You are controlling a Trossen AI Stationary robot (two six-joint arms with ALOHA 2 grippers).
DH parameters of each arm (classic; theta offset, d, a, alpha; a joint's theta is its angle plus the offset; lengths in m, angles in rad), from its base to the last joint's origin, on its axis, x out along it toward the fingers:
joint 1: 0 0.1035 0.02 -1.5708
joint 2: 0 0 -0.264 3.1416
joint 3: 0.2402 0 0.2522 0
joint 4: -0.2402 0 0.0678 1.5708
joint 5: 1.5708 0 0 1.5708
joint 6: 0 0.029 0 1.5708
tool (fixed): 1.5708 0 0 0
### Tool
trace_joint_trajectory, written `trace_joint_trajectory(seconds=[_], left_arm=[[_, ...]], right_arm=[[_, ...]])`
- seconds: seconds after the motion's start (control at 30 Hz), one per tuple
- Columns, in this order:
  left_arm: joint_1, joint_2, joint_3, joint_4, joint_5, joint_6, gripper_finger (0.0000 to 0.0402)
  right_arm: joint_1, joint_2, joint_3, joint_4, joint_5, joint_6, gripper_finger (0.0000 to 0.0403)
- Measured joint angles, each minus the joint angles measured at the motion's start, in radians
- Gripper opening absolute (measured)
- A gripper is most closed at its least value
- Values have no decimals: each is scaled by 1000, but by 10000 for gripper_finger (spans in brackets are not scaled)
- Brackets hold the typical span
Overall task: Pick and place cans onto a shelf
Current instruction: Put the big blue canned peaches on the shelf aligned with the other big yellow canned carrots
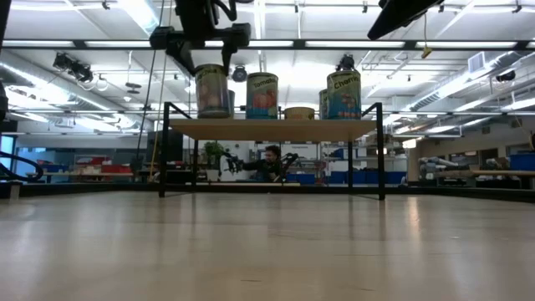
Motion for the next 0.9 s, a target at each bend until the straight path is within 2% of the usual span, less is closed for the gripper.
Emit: trace_joint_trajectory(seconds=[0.7, 0.9], left_arm=[[-5, 58, 0, 9, -36, 91, 324], [-4, 51, 0, 10, -19, 112, 349]], right_arm=[[0, -1, 0, 12, -4, 9, 9], [0, -1, -1, 14, -4, 8, 9]])
